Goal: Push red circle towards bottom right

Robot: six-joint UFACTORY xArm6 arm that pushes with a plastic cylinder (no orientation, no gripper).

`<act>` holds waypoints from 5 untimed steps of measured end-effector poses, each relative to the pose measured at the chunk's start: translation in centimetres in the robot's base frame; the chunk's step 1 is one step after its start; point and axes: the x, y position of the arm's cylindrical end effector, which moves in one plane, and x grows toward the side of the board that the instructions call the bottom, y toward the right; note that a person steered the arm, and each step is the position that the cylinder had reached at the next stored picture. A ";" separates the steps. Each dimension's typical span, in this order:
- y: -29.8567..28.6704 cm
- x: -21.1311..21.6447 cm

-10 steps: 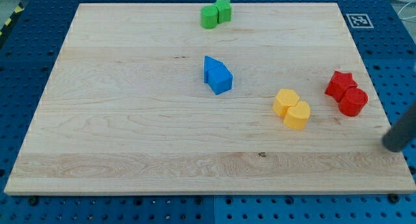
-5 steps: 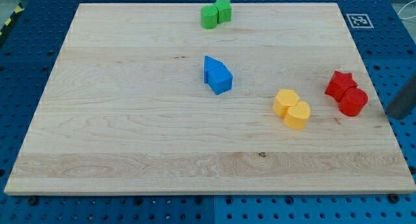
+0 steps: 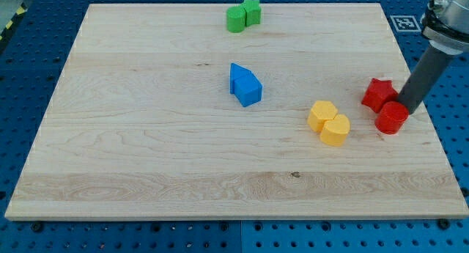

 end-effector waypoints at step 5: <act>-2.8 3.8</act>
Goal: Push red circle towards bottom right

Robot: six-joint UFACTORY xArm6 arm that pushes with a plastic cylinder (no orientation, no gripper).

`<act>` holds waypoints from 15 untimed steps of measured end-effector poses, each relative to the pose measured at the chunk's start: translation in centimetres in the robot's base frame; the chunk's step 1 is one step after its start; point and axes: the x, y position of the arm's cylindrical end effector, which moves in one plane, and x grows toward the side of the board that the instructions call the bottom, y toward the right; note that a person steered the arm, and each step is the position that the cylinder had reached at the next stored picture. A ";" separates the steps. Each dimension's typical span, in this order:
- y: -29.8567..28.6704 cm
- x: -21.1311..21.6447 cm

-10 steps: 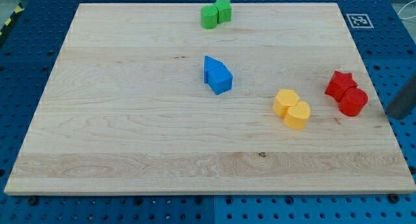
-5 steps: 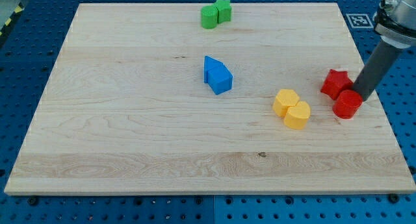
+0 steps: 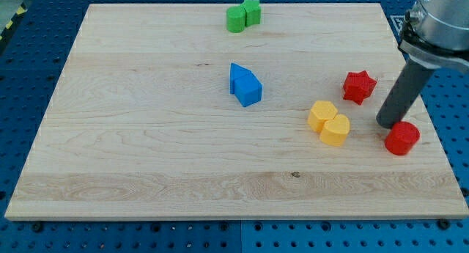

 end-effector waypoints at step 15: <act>-0.7 2.3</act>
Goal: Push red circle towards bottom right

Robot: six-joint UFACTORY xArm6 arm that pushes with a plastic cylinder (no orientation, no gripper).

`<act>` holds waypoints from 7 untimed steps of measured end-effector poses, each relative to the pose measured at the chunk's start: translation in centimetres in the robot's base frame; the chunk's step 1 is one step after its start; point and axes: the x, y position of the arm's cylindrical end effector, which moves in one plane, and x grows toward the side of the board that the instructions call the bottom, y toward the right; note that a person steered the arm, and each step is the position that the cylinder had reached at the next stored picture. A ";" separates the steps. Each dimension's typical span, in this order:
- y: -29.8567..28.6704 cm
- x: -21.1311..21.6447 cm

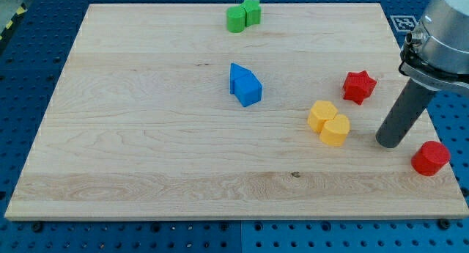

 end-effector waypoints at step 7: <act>7.1 2.3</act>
